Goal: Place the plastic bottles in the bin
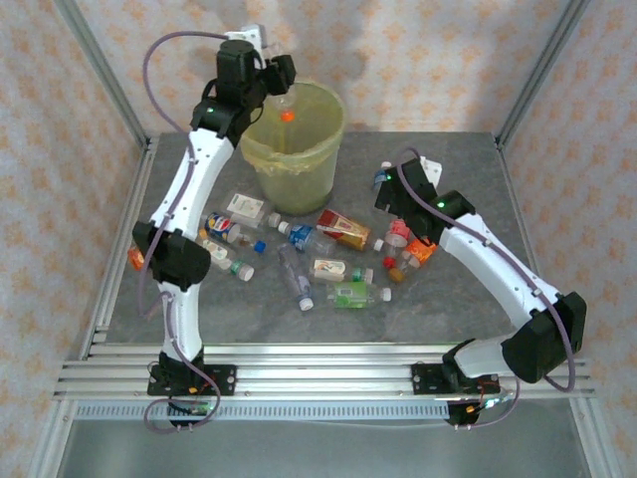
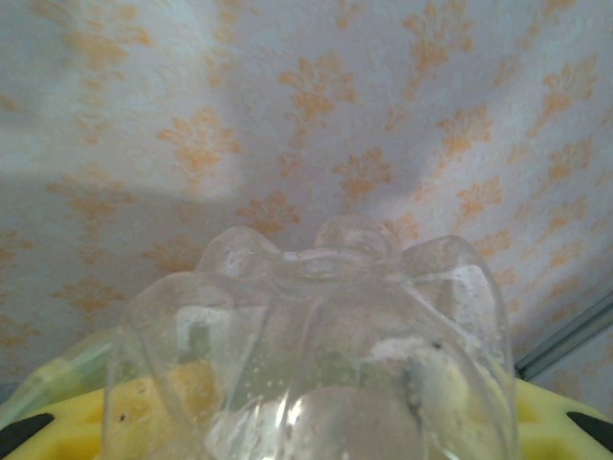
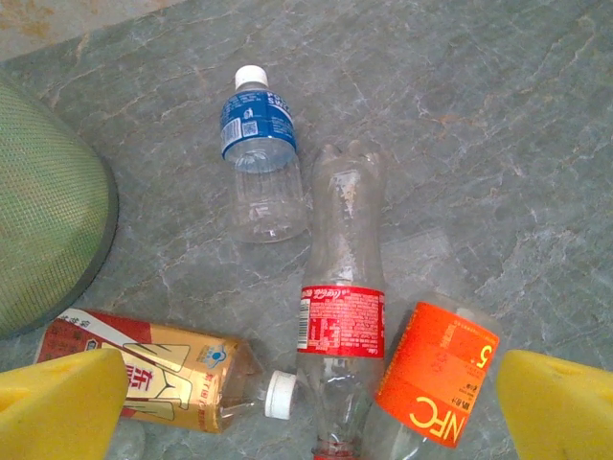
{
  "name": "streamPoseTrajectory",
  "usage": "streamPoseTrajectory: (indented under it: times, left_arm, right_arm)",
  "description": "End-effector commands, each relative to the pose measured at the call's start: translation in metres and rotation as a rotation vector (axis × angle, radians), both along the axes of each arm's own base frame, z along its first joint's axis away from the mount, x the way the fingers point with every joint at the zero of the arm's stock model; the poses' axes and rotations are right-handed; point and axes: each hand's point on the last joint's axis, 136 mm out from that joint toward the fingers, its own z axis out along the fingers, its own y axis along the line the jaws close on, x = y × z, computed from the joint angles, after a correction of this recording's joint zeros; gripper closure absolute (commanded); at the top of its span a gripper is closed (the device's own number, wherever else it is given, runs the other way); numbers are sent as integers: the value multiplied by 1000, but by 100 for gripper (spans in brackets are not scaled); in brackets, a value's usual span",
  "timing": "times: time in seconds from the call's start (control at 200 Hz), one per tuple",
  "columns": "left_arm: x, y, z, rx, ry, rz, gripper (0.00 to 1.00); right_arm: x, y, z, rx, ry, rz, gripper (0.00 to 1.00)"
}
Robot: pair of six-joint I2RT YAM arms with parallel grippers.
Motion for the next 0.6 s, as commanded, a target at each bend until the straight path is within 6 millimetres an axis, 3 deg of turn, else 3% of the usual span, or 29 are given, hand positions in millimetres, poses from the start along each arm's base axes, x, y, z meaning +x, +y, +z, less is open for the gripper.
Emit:
streamPoseTrajectory:
  times: [0.0, 0.145, 0.27, 0.405, 0.596]
  left_arm:
    - [0, -20, -10, 117, 8, -56, 76]
    - [11, -30, -51, 189, 87, -59, 73]
    - [15, -33, -74, 204, 136, -75, 66]
    - [16, -37, -81, 209, 151, -91, 44]
    - [14, -36, -72, 205, 131, -89, 18]
  right_arm:
    - [-8, -13, -13, -3, 54, -74, 1]
    - [-13, -22, -34, 35, 124, -123, 1]
    - [-17, -26, -50, 86, 159, -143, 1]
    - [-23, -35, -63, 77, 185, -181, 1]
    - [-32, -39, -79, 76, 226, -203, 1]
